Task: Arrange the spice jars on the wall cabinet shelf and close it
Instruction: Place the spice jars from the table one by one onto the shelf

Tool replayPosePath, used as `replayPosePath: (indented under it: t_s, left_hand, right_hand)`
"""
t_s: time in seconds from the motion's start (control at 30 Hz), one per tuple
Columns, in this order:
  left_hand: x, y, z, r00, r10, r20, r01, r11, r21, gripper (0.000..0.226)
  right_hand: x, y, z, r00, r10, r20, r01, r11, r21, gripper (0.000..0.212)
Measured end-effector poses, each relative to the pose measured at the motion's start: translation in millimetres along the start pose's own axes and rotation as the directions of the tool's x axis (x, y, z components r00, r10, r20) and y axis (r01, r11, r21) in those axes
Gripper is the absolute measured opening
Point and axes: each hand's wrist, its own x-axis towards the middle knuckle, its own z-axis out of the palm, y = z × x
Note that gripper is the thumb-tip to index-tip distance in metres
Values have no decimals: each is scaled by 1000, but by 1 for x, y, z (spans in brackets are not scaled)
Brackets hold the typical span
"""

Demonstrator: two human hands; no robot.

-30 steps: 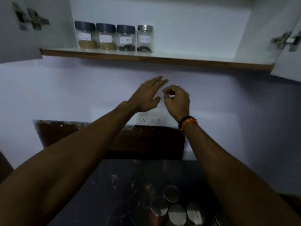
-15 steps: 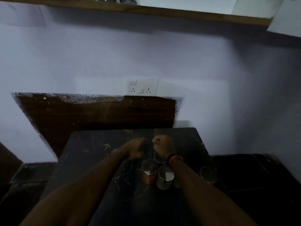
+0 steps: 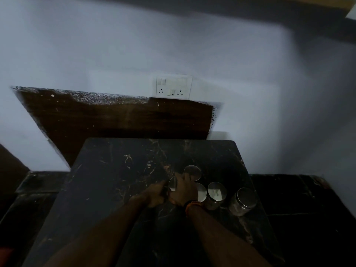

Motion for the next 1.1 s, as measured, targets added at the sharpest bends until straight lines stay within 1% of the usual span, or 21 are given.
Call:
replayPosePath:
  t_s: [0.17,0.23,0.3,0.37,0.47,0.53,0.63,0.67,0.73,0.8,0.83,0.87,0.9,0.97,1.0,1.07,1.1]
  left_hand:
    - [-1,-9,2,1000,4,-11,-4,999,-32,68]
    - [-1,-13,3,1000,-4,-14,3,996,-92,69]
    - [-1,-14,6,999,-27,-41,18,978,-205,67]
    - [-2,-13,11,994,-81,-77,49,934,-354,61]
    - [-5,-13,18,983,-166,-76,96,826,-556,51]
    - [-6,-14,23,969,-233,-82,125,747,-653,40]
    - [-6,-17,30,930,-357,-86,164,615,-772,20]
    - [-5,-19,31,916,-390,-91,165,574,-802,20]
    - [-5,-23,33,897,-435,-82,165,500,-850,26]
    - [-6,-27,35,895,-443,-60,165,451,-877,32]
    - [-7,-29,36,899,-436,-45,161,423,-891,34]
    - [-8,-29,38,903,-429,-21,158,377,-913,37]
    - [-9,-28,38,904,-427,14,157,303,-940,40]
    - [-11,-25,38,909,-404,106,158,99,-982,45]
    - [-12,-23,36,918,-370,145,149,-16,-989,47]
    - [-16,-18,32,947,-269,175,113,-230,-967,53]
    - [-18,-16,29,961,-221,165,94,-300,-949,53]
  right_hand:
    - [5,-2,8,1000,-5,-15,2,978,-207,73]
    - [6,0,11,999,-20,-36,9,961,-275,69]
    - [7,1,13,997,-21,-76,0,962,-273,63]
    - [7,1,13,995,-18,-96,-6,969,-247,61]
    - [6,1,12,995,-10,-96,-9,981,-192,63]
    - [3,0,11,996,-18,-87,5,990,-144,62]
    - [-2,-4,8,997,-1,-75,0,1000,-6,58]
    - [-4,-7,6,997,16,-79,-13,999,43,56]
    - [-8,-12,3,996,53,-76,-42,988,149,59]
    - [-12,-17,-2,993,63,-97,-38,969,245,66]
    - [-13,-18,-6,993,45,-107,-14,962,272,68]
    - [-13,-19,-12,994,18,-105,13,956,293,71]
    - [-13,-20,-19,996,-10,-90,38,946,323,74]
    - [-12,-21,-35,997,-68,-40,78,915,396,80]
    - [-12,-21,-43,994,-107,-18,105,903,416,83]
    - [-13,-22,-55,983,-181,10,159,887,433,84]
    - [-14,-22,-60,980,-197,14,169,874,456,84]
